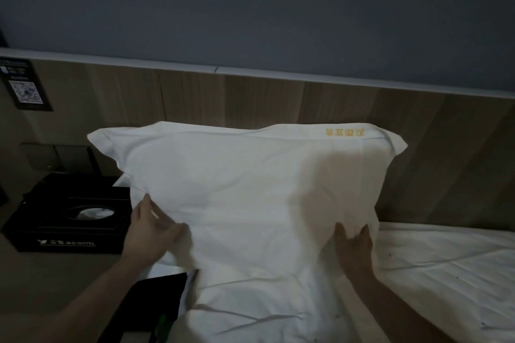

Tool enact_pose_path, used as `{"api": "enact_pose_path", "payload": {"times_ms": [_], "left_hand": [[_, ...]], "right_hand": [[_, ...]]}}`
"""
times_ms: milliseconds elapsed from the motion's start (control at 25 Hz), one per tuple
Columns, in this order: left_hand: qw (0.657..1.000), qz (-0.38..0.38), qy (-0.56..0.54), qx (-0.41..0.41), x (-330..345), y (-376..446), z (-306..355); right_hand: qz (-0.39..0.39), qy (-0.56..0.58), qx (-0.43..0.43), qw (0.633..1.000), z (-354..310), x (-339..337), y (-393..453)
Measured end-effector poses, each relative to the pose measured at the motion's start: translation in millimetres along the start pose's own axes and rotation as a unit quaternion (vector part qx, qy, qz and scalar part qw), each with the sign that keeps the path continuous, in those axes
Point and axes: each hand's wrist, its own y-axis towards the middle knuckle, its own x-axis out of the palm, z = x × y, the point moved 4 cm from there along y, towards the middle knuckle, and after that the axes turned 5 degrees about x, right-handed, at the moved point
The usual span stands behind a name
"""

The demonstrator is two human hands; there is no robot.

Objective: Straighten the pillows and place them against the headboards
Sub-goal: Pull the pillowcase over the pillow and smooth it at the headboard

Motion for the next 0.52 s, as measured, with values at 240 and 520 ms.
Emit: {"api": "enact_pose_path", "payload": {"times_ms": [240,520], "left_hand": [[0.950,-0.206,0.120,0.201,39.0,-93.2,-30.5],[0.890,-0.421,0.084,0.156,105.7,-137.4,-115.2]], "right_hand": [[-0.062,-0.080,-0.159,0.982,83.7,47.3,-152.8],[-0.084,-0.364,-0.214,0.903,137.0,106.4,-201.2]]}}
